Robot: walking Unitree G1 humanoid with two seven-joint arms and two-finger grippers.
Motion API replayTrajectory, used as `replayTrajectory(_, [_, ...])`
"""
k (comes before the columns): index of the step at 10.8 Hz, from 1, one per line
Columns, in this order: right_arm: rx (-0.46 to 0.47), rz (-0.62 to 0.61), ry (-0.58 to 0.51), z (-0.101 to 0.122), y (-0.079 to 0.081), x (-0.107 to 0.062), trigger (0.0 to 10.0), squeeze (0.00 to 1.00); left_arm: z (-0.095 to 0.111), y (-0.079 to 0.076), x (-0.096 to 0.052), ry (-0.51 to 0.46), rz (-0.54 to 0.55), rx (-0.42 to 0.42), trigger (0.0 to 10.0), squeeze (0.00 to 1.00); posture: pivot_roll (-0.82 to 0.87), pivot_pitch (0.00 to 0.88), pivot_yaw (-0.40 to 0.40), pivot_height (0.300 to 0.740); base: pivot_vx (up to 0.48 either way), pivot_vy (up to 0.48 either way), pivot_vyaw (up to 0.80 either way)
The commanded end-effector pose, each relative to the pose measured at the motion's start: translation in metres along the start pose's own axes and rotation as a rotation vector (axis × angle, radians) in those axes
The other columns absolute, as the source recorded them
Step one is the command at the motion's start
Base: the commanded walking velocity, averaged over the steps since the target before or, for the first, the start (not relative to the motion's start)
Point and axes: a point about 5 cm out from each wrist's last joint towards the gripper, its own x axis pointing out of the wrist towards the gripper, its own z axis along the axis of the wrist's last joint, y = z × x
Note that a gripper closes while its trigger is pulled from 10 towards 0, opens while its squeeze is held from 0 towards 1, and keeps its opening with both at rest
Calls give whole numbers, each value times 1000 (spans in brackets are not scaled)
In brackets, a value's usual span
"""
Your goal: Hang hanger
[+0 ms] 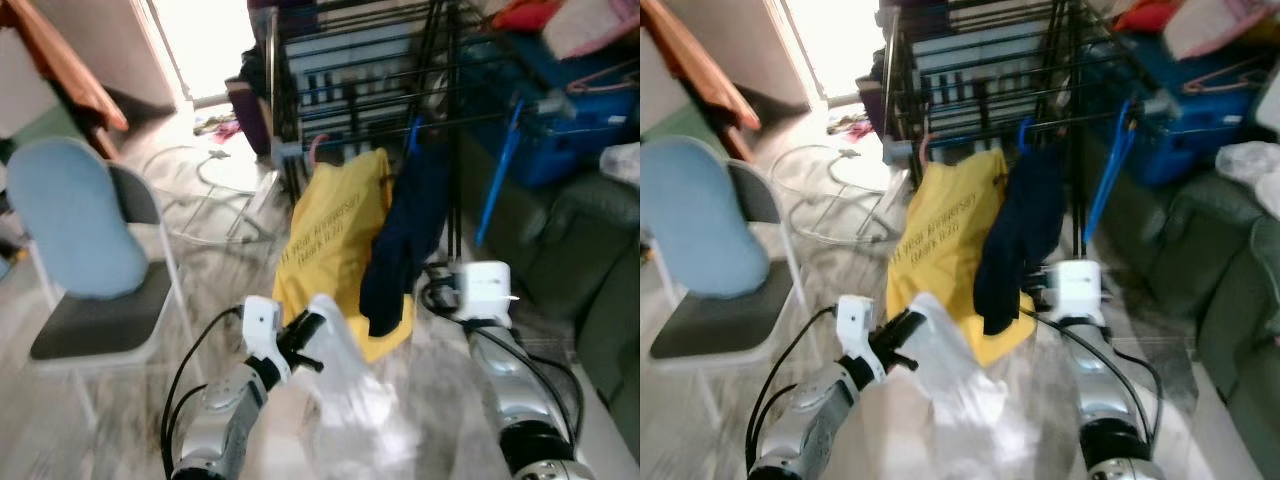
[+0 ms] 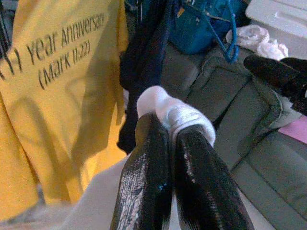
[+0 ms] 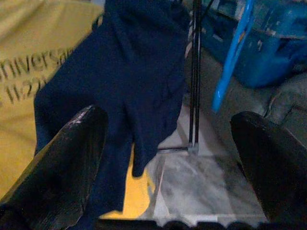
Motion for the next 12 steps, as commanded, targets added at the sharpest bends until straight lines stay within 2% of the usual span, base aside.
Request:
replayTrajectory(1, [12,28,-13,4,13,2,10000,0,7,5,-2,-30,15,16,10000,0,-142,0,112,740,480,0,-800])
replayTrajectory(5, [10,24,-15,5,12,2,10000,0,3,5,-3,-13,21,13,10000,0,-141,0,104,740,365,0,-659])
replayTrajectory(8, [4,33,-21,6,12,3,10000,0,2,6,-5,-19,34,7,10000,0,-139,0,99,740,294,0,0])
replayTrajectory(12, [-11,86,-60,21,10,11,10000,0,4,11,-9,-15,64,25,10000,0,-129,0,109,740,0,0,0])
